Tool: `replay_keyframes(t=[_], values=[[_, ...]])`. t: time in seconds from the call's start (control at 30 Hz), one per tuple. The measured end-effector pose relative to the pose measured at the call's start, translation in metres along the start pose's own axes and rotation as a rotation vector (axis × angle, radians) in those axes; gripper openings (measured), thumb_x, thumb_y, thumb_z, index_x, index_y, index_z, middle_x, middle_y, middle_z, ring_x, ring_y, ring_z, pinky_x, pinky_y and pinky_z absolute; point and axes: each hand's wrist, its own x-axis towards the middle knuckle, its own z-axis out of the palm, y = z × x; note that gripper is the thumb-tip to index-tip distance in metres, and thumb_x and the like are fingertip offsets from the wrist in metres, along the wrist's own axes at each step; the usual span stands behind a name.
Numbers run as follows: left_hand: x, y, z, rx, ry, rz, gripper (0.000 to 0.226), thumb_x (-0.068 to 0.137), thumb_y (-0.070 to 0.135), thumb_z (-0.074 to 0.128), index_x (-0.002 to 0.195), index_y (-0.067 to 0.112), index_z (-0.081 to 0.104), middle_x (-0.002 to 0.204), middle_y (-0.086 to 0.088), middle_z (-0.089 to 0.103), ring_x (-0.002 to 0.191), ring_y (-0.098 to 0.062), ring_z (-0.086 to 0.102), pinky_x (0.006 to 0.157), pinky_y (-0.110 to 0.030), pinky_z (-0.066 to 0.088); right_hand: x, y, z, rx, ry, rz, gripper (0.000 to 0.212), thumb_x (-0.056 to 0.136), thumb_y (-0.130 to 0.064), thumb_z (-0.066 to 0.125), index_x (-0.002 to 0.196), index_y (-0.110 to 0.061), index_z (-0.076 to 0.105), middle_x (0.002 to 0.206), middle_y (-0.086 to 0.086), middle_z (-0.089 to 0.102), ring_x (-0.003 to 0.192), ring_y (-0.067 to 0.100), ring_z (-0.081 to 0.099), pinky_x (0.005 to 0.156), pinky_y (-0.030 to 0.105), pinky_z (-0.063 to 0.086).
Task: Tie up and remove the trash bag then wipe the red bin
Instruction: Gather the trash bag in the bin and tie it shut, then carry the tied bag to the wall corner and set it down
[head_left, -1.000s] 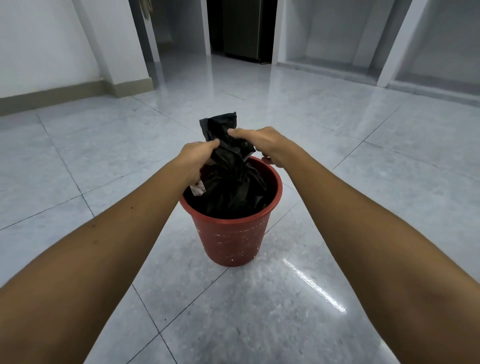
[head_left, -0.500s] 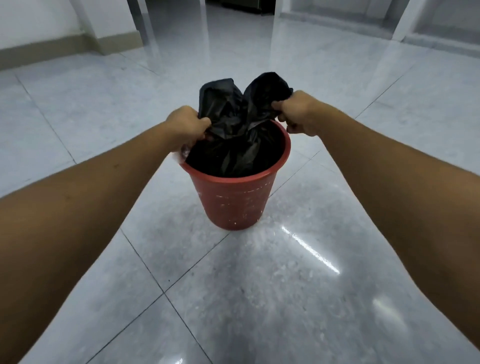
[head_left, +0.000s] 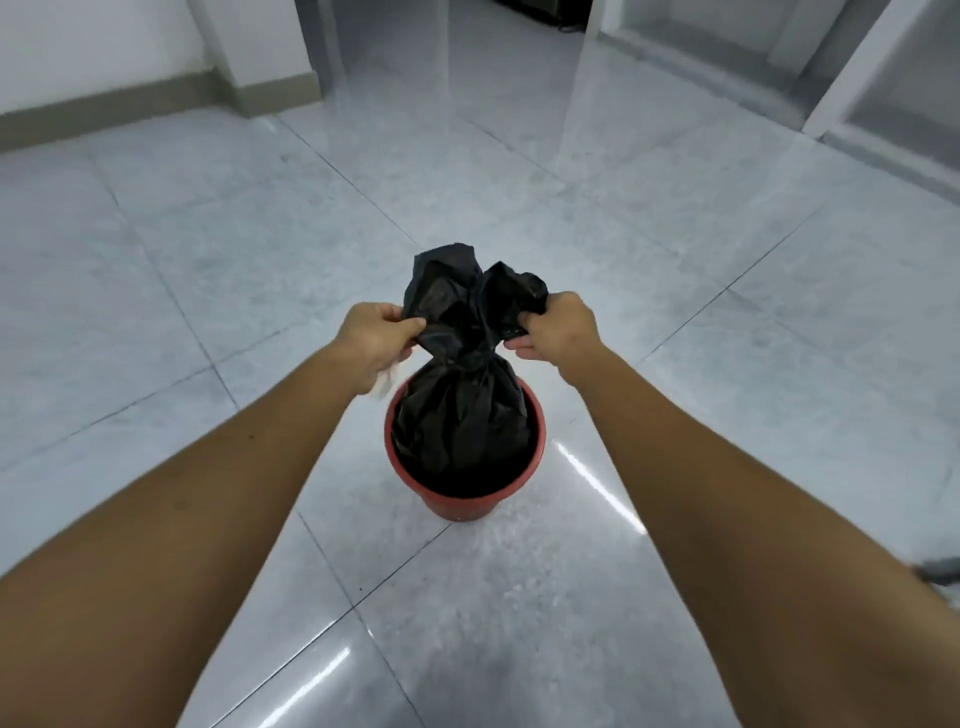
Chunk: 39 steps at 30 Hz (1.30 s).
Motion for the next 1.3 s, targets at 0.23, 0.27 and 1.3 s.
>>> replay_keyframes(t=[0.23, 0.27, 1.3], values=[[-0.106, 0.195, -0.072, -0.167, 0.106, -0.101, 0.009, 0.094, 0.007, 0.050, 0.097, 0.013, 0.044, 0.080, -0.003, 0.057, 0.062, -0.009, 0.062, 0.063, -0.021, 0.046, -0.092, -0.216, -0.064, 0.121, -0.034, 0.072, 0.014, 0.094, 0.006, 0.048, 0.101, 0.000, 0.059, 0.106, 0.031, 0.068, 0.080, 0.038, 0.070, 0.075, 0.039, 0.059], [-0.125, 0.227, -0.085, -0.165, 0.125, -0.088, 0.017, 0.093, 0.006, 0.049, 0.102, 0.015, 0.038, 0.081, -0.006, 0.056, 0.065, -0.011, 0.059, 0.062, -0.021, 0.046, -0.108, -0.251, -0.073, 0.142, -0.056, 0.079, 0.014, 0.094, 0.005, 0.049, 0.104, 0.001, 0.058, 0.110, 0.031, 0.067, 0.079, 0.036, 0.069, 0.074, 0.037, 0.059], [0.084, 0.574, -0.522, 0.197, 0.420, 0.270, 0.022, 0.084, 0.001, 0.062, 0.100, 0.013, 0.071, 0.088, -0.005, 0.061, 0.086, -0.018, 0.056, 0.070, -0.022, 0.043, 0.038, -0.789, 0.196, 0.000, -0.377, -0.103, 0.011, 0.089, -0.006, 0.054, 0.095, -0.009, 0.062, 0.074, 0.004, 0.072, 0.062, 0.014, 0.069, 0.058, 0.027, 0.052]])
